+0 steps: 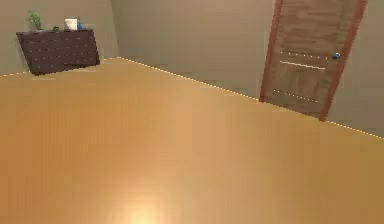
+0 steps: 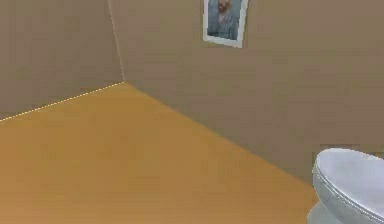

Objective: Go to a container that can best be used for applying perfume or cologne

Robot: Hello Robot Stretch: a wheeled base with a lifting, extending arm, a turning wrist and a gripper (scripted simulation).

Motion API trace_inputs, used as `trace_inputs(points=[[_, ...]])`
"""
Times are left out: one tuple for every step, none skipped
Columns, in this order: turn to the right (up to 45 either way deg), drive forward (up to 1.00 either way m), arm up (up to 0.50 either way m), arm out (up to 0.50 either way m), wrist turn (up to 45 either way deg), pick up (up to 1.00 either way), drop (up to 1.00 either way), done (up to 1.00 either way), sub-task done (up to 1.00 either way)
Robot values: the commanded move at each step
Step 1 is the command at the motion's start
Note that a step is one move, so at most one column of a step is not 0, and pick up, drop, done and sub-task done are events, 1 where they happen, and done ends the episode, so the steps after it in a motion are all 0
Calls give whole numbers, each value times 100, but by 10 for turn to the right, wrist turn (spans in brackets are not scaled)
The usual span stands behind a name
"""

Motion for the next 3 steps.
trace_inputs(points=[[-240,0,0,0,0,0,0,0,0],[0,100,0,0,0,0,0,0,0],[0,100,0,0,0,0,0,0,0]])
